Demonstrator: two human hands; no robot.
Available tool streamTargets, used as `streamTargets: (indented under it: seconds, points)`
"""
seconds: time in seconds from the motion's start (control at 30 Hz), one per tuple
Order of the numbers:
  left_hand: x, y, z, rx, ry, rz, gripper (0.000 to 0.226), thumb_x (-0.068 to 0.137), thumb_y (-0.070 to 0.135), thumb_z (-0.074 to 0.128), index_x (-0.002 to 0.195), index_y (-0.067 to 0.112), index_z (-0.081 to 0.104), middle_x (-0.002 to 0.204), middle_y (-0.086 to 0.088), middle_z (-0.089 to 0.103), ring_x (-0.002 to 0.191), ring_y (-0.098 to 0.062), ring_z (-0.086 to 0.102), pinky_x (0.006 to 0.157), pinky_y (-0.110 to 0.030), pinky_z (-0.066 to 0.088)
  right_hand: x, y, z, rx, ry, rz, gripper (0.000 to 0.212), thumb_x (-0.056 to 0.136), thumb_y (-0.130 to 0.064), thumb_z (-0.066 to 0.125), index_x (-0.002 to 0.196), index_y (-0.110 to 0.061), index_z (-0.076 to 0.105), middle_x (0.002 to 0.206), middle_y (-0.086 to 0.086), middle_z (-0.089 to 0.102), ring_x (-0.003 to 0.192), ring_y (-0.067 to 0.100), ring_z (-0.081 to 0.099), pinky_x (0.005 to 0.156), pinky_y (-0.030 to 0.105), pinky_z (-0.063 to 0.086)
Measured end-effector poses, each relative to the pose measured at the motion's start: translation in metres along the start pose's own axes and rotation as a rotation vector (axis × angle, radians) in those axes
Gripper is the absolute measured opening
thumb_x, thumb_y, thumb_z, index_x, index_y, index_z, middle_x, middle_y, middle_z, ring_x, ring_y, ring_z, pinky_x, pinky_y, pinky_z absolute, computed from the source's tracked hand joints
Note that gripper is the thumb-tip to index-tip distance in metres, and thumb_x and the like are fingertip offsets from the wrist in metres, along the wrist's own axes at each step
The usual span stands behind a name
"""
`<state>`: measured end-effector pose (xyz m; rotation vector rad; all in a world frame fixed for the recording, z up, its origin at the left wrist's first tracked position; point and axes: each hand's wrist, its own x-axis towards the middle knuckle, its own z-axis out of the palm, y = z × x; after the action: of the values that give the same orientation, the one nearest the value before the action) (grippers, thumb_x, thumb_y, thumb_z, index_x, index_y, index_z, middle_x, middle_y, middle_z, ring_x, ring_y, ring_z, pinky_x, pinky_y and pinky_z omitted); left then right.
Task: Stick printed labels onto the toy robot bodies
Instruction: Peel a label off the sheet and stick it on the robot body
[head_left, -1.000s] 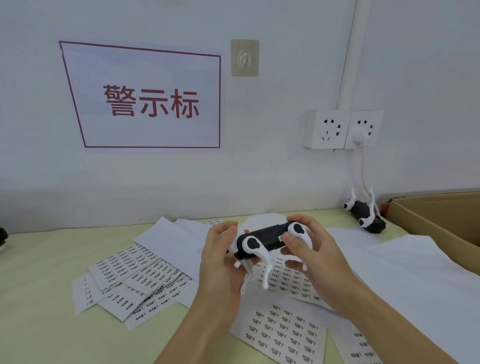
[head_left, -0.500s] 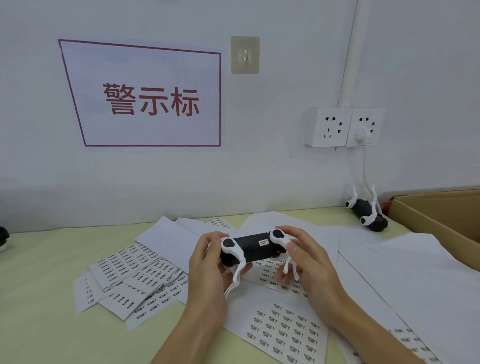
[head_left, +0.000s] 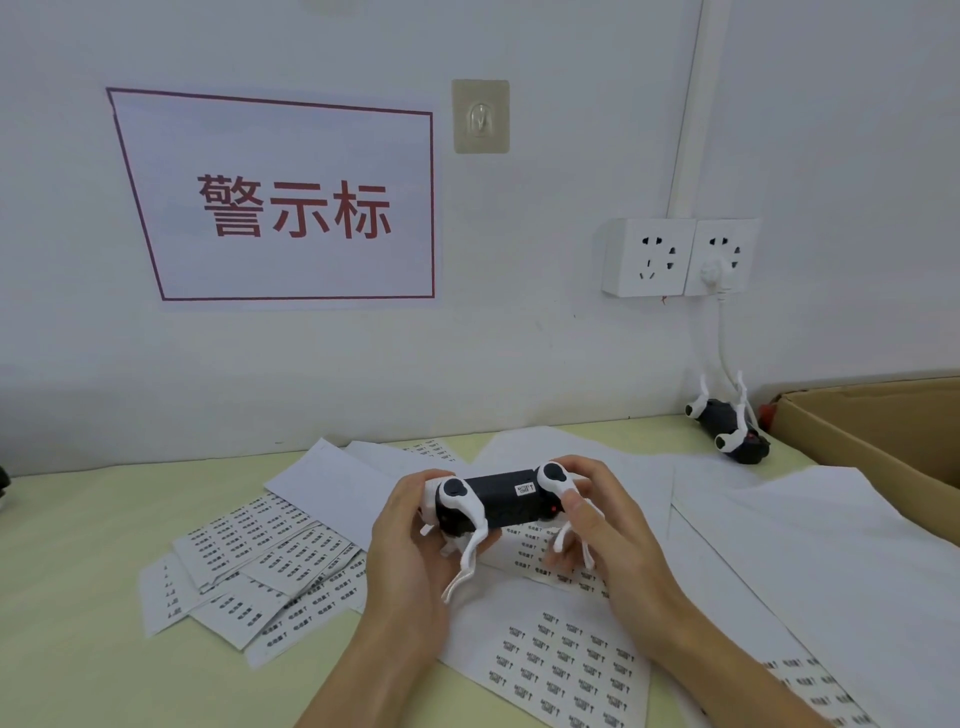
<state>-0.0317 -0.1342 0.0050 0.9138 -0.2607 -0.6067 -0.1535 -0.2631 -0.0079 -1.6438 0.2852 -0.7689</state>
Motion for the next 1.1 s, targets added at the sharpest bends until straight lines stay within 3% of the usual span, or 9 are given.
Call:
streamTargets:
  seconds: [0.1,0.17,0.33,0.43,0.57,0.7,0.8,0.9,1.1]
  points:
    - [-0.001,0.0,-0.002,-0.01,-0.071,0.004,0.02,0.075,0.024,0.061,0.085,0.008,0.068,0.092,-0.017,0.064,0.072,-0.027,0.056,0.073,-0.042,0.045,0.004,0.001,-0.001,0.084,0.033,0.067,0.024,0.099,-0.044,0.05,0.116,-0.035,0.066,0.108,0.011,0.068,0.077,0.029,0.067,0.065,0.038,0.048]
    - [-0.003,-0.001,-0.001,0.021,-0.124,0.021,0.02,0.076,0.023,0.061,0.086,0.01,0.072,0.087,-0.015,0.069,0.064,-0.025,0.063,0.067,-0.037,0.044,0.006,0.003,-0.002,0.131,0.046,0.095,0.026,0.105,-0.036,0.044,0.117,-0.032,0.067,0.111,0.012,0.07,0.081,0.031,0.067,0.063,0.037,0.047]
    - [-0.005,0.001,-0.001,0.088,-0.172,0.036,0.023,0.078,0.03,0.069,0.089,0.01,0.07,0.09,-0.016,0.07,0.076,-0.03,0.067,0.054,-0.03,0.053,0.008,0.007,-0.005,0.161,0.077,0.096,0.033,0.092,-0.053,0.053,0.113,-0.035,0.07,0.114,0.003,0.071,0.102,0.027,0.068,0.077,0.037,0.051]
    - [-0.007,0.001,-0.001,0.103,-0.189,0.087,0.022,0.076,0.031,0.07,0.083,0.01,0.072,0.084,-0.015,0.069,0.073,-0.028,0.067,0.057,-0.029,0.055,0.009,0.009,-0.005,0.174,0.103,0.095,0.034,0.104,-0.037,0.038,0.109,-0.038,0.072,0.115,-0.003,0.072,0.1,0.02,0.068,0.08,0.038,0.05]
    - [-0.006,0.0,0.0,0.1,-0.18,0.104,0.025,0.078,0.028,0.068,0.093,0.01,0.075,0.09,-0.015,0.072,0.077,-0.025,0.069,0.062,-0.03,0.057,0.009,0.007,-0.006,0.208,0.1,0.079,0.036,0.09,-0.05,0.046,0.113,-0.037,0.07,0.114,-0.001,0.073,0.098,0.016,0.069,0.081,0.034,0.052]
    - [-0.003,-0.002,0.0,0.092,-0.163,0.101,0.039,0.081,0.028,0.063,0.115,0.009,0.07,0.109,-0.016,0.073,0.088,-0.024,0.072,0.07,-0.03,0.058,0.008,0.01,-0.008,0.187,0.112,0.056,0.038,0.109,-0.027,0.031,0.126,-0.036,0.063,0.129,-0.004,0.067,0.12,0.02,0.062,0.101,0.046,0.048]
    - [-0.001,-0.002,0.0,0.049,-0.152,0.086,0.041,0.083,0.028,0.059,0.12,0.013,0.069,0.111,-0.015,0.074,0.089,-0.022,0.073,0.07,-0.029,0.06,0.006,0.01,-0.008,0.136,0.096,0.037,0.038,0.109,-0.026,0.031,0.13,-0.042,0.059,0.134,-0.005,0.064,0.12,0.018,0.063,0.096,0.041,0.05]
    - [-0.001,-0.002,0.001,0.033,-0.128,0.079,0.034,0.093,0.027,0.053,0.123,0.019,0.067,0.109,-0.013,0.075,0.09,-0.021,0.074,0.067,-0.028,0.06,0.002,0.006,-0.006,0.054,0.098,-0.019,0.036,0.108,-0.03,0.036,0.133,-0.046,0.055,0.137,-0.01,0.061,0.129,0.013,0.056,0.108,0.047,0.042]
    - [0.0,-0.005,0.004,0.11,-0.018,0.041,0.024,0.108,0.025,0.042,0.102,0.027,0.065,0.101,-0.012,0.075,0.082,-0.021,0.072,0.056,-0.026,0.054,-0.005,-0.003,0.005,-0.184,0.16,-0.272,0.042,0.101,-0.036,0.04,0.141,-0.037,0.051,0.128,-0.016,0.064,0.12,0.005,0.059,0.095,0.024,0.047]
